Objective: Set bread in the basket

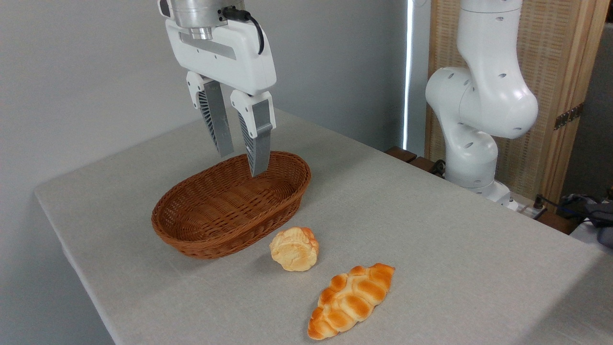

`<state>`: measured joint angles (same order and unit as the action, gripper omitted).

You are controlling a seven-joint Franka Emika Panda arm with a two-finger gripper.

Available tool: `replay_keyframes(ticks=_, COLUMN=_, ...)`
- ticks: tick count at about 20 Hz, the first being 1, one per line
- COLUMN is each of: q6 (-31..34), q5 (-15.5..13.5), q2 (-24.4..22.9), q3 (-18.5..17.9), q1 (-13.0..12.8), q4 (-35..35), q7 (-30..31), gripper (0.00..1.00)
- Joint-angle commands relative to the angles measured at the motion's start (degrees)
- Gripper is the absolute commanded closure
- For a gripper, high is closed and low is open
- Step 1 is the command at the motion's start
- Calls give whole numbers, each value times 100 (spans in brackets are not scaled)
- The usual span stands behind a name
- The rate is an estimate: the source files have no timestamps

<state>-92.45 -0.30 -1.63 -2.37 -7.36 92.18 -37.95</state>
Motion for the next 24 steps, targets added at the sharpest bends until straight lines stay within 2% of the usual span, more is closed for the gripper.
replay_keyframes(ticks=1, q6=131, q5=-154, q2=14, q3=-88, q1=-11, q4=-130, q7=-38, gripper=0)
replay_keyframes(ticks=24, q6=140, q5=-146, q2=-91, q3=-79, q1=-20, q4=-8, q7=-46, gripper=0)
